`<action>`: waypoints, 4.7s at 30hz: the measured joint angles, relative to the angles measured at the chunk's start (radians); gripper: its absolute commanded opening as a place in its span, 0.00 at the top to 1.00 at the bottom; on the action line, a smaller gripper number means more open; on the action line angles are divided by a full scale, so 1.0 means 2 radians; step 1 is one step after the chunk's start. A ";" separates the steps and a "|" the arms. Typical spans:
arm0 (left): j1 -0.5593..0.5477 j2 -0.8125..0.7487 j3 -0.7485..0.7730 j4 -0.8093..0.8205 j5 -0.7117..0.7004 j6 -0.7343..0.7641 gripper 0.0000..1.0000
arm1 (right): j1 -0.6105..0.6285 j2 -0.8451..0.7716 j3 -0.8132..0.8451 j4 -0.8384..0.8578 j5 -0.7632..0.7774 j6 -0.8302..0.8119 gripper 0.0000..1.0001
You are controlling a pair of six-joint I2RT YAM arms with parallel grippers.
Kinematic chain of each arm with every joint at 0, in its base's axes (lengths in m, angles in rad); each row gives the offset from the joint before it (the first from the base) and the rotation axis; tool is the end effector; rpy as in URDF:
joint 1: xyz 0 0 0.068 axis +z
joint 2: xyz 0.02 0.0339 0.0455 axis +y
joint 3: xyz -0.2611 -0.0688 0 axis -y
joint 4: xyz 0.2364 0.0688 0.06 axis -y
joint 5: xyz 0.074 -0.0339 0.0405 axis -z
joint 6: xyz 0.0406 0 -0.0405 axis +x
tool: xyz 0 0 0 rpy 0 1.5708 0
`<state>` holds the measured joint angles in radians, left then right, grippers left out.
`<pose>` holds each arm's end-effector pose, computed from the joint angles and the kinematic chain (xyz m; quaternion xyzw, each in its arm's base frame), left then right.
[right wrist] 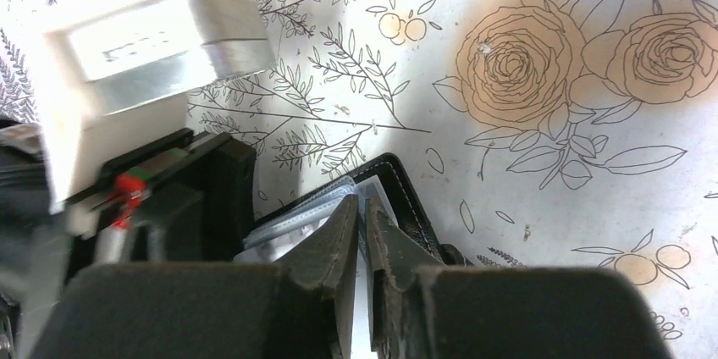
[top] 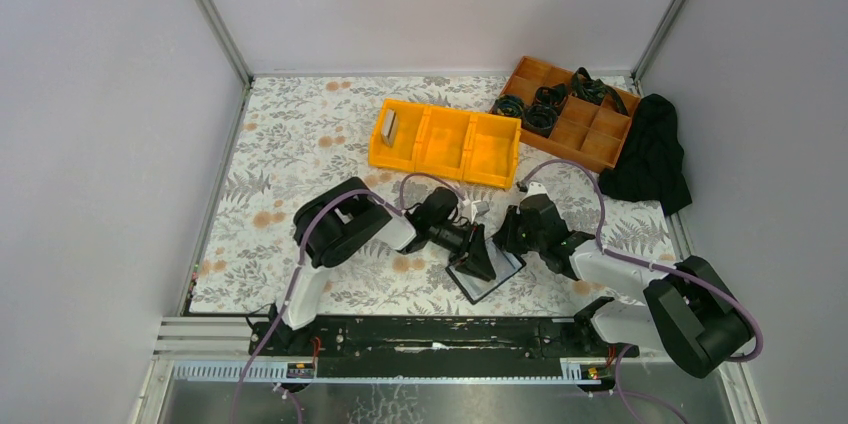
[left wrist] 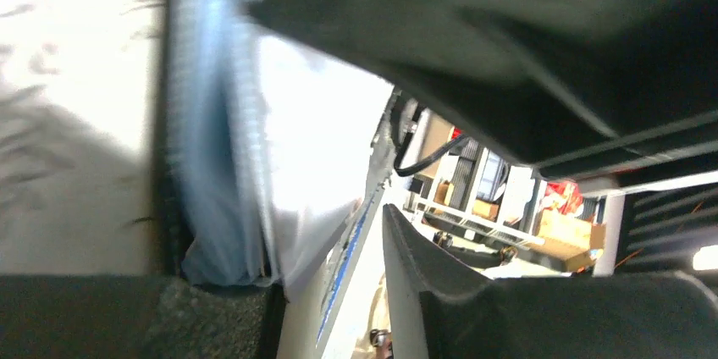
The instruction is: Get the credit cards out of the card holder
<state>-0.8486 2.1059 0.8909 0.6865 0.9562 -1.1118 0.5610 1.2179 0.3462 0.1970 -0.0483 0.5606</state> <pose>0.2236 -0.3039 0.0883 -0.1260 -0.7934 0.5894 0.0853 0.1829 0.1173 0.1446 -0.0106 0.9010 0.2488 0.3552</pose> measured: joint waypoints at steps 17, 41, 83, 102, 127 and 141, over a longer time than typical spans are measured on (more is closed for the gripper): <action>0.070 0.005 -0.011 -0.020 -0.018 -0.010 0.63 | 0.001 -0.034 0.001 -0.056 0.001 -0.003 0.86; 0.086 0.010 -0.021 0.033 -0.065 -0.068 0.62 | 0.001 -0.029 0.011 -0.075 0.005 -0.009 0.86; 0.069 -0.107 -0.051 -0.135 -0.120 0.064 0.53 | 0.004 0.005 0.024 -0.049 -0.003 -0.004 0.86; 0.058 -0.105 -0.060 -0.116 -0.111 0.030 0.87 | 0.004 0.018 0.024 -0.026 -0.010 -0.001 0.86; 0.080 -0.066 -0.048 -0.074 -0.124 0.022 1.00 | 0.007 -0.070 0.065 -0.119 -0.004 -0.018 0.56; 0.086 -0.057 -0.039 -0.079 -0.124 0.029 0.77 | 0.006 0.009 0.032 -0.064 -0.021 -0.009 0.99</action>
<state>-0.6769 1.9915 0.8135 0.5293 0.7082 -1.0542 0.5739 1.2358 0.4107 0.0700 -0.0906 0.5434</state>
